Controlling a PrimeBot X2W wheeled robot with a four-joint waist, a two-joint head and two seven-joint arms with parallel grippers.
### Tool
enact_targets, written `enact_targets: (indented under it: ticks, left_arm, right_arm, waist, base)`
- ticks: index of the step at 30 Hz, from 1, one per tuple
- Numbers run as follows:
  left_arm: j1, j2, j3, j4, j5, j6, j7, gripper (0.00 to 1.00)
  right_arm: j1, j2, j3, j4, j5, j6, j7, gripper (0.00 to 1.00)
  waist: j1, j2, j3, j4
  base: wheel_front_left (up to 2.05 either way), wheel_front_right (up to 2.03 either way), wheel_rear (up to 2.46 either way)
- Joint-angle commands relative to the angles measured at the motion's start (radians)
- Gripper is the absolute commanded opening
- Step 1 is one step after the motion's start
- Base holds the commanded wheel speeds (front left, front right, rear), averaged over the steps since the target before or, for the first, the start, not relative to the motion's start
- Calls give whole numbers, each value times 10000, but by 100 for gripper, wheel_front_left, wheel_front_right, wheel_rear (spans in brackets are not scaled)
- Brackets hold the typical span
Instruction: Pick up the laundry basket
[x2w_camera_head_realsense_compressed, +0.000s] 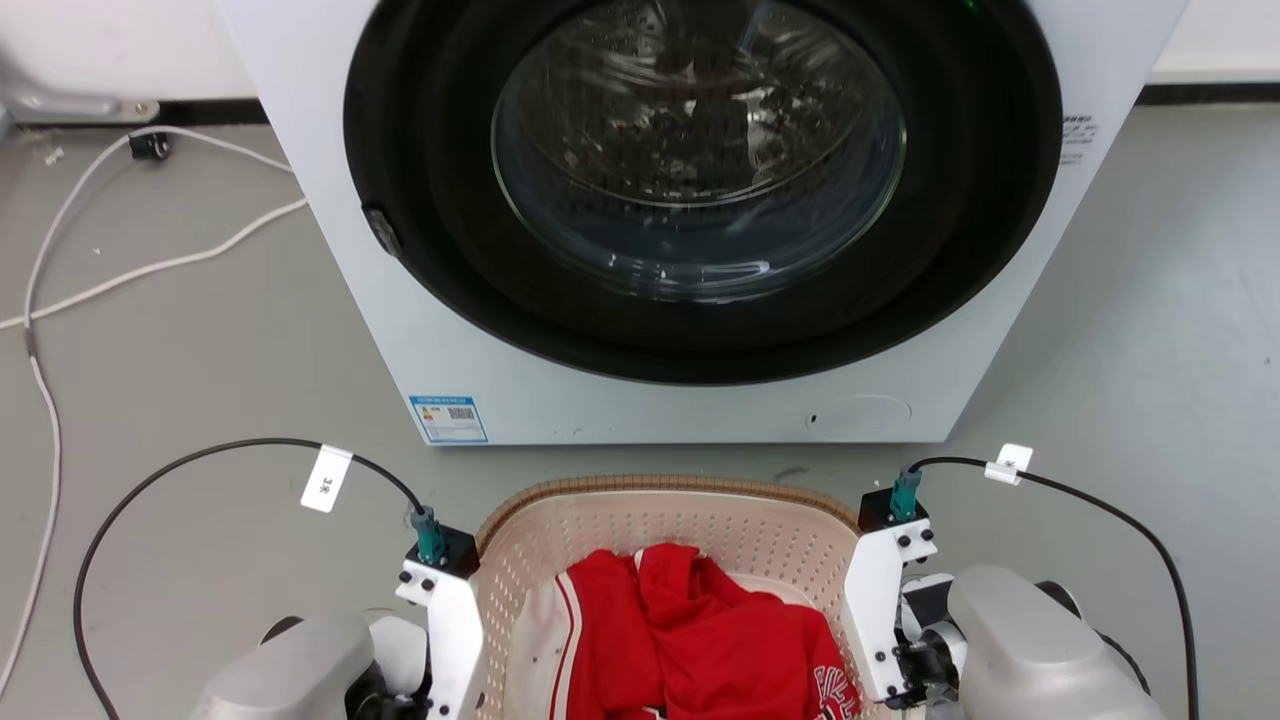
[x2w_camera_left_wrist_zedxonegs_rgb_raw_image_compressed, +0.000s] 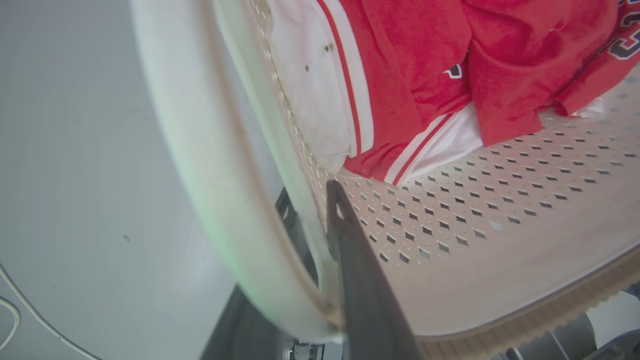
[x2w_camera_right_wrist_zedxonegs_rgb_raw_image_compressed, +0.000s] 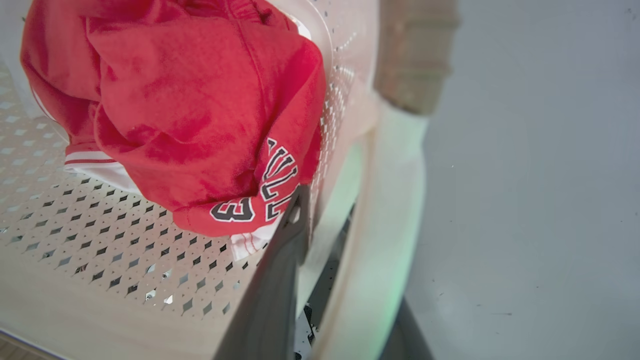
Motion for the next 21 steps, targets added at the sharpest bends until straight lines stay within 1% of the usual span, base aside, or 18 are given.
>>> enact_targets:
  ticks: [1, 7, 11, 21]
  left_arm:
    - [153, 75, -37, -102, -1, -34, 82, 0]
    - [325, 199, -51, -303, -154, -34, 362, 0]
    - [456, 187, -57, -338, -259, -34, 514, 0]
    - [407, 152, -67, -484, -427, -36, 1029, 0]
  right_arm:
    - [103, -71, 130, -82, 45, 28, 102, 0]
    - [190, -140, 434, -267, 400, 29, 295, 0]
    - [230, -221, 593, -356, 613, 29, 338, 0]
    - [38, -443, 1096, -535, 1053, 29, 687, 0]
  waist:
    - [2, 0, -167, -2]
    - [2, 0, -498, -10]
    - [2, 0, -680, 12]
    - [2, 0, -767, 72]
  base:
    - [0, 0, 0]
    - [0, 0, 0]
    - [0, 0, 0]
    - [0, 0, 0]
